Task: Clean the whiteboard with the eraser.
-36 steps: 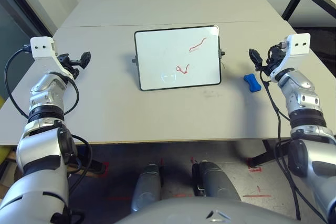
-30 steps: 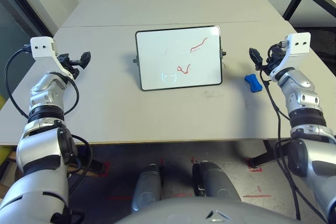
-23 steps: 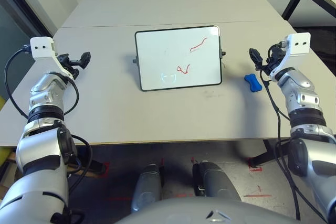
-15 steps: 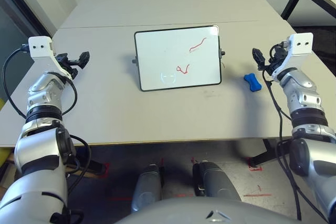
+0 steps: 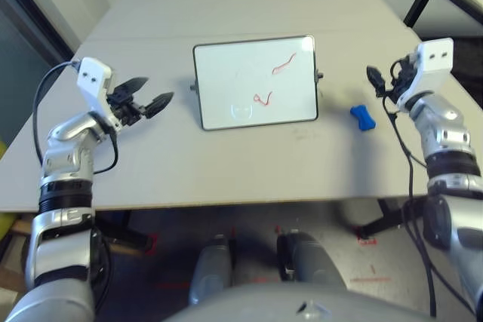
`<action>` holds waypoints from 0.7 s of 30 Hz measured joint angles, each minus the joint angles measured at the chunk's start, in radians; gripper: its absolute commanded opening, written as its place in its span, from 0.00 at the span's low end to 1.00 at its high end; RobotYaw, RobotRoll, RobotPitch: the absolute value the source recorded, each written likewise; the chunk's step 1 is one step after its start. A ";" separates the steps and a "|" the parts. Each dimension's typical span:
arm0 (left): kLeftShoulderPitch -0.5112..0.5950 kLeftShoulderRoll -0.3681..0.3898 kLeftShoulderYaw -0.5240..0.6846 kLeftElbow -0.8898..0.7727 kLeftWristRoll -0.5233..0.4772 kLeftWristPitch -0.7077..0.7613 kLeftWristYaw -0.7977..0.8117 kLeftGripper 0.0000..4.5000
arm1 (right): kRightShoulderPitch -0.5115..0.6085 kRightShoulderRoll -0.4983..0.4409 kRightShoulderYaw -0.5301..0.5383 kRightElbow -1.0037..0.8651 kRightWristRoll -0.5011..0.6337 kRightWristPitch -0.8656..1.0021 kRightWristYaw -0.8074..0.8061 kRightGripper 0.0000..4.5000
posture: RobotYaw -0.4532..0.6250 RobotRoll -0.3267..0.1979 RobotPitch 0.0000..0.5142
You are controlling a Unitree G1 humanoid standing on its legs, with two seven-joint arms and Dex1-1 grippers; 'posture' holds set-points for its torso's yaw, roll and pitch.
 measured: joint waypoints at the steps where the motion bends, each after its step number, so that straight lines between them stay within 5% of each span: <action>1: 0.009 -0.001 -0.009 -0.031 -0.006 0.014 -0.008 1.00 | -0.001 0.000 0.012 -0.021 -0.005 0.023 0.001 0.99 | 0.28 0.62 0.16; 9: 0.067 -0.014 -0.127 -0.128 -0.002 0.051 -0.050 1.00 | -0.038 -0.048 0.114 -0.208 -0.078 0.377 -0.016 0.99 | 0.26 0.62 0.17; 14: 0.067 -0.015 -0.146 -0.128 0.008 0.043 -0.056 1.00 | -0.086 -0.119 0.224 -0.363 -0.108 0.798 0.027 0.99 | 0.25 0.62 0.17; 21: 0.060 -0.023 -0.164 -0.124 0.021 0.021 -0.055 1.00 | -0.190 -0.139 0.232 -0.477 -0.055 1.241 0.061 0.99 | 0.24 0.62 0.18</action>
